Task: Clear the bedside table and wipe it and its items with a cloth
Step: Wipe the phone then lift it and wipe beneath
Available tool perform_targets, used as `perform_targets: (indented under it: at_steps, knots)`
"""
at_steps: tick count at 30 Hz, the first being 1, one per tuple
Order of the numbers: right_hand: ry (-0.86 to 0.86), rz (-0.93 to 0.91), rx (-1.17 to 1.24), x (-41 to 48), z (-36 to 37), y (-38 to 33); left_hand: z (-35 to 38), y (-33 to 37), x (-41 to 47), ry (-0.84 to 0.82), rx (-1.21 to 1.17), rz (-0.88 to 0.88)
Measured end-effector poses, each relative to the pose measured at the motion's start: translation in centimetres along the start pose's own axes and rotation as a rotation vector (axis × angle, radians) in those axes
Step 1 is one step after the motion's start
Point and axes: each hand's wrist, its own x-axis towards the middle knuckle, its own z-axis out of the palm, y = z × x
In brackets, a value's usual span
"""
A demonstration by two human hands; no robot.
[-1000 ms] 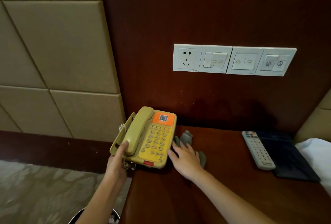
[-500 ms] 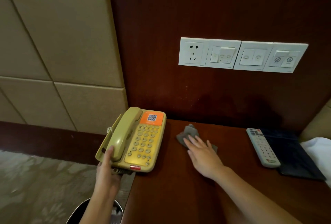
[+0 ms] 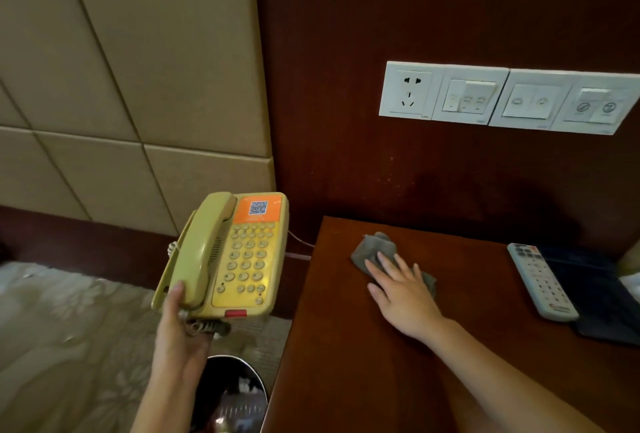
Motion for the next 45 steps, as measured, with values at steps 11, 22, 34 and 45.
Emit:
perform_targets:
  at_steps: [11,22,34,45]
  knots:
    - [-0.084,-0.358,-0.02,-5.8,1.2,-7.2,1.4,-0.8,-1.7,0.082,0.028,-0.079]
    - [-0.243,-0.618,0.053,-9.5,2.1,-8.0,0.2,-0.6,-2.5,0.038,0.052,-0.072]
    - [-0.046,-0.13,0.035,7.5,-0.8,-2.6,0.2,-0.1,-1.7,-0.025,-0.014,-0.064]
    - [-0.045,-0.192,0.012,8.6,-0.9,-4.7,2.7,-1.3,-1.5,-0.074,-0.05,-0.097]
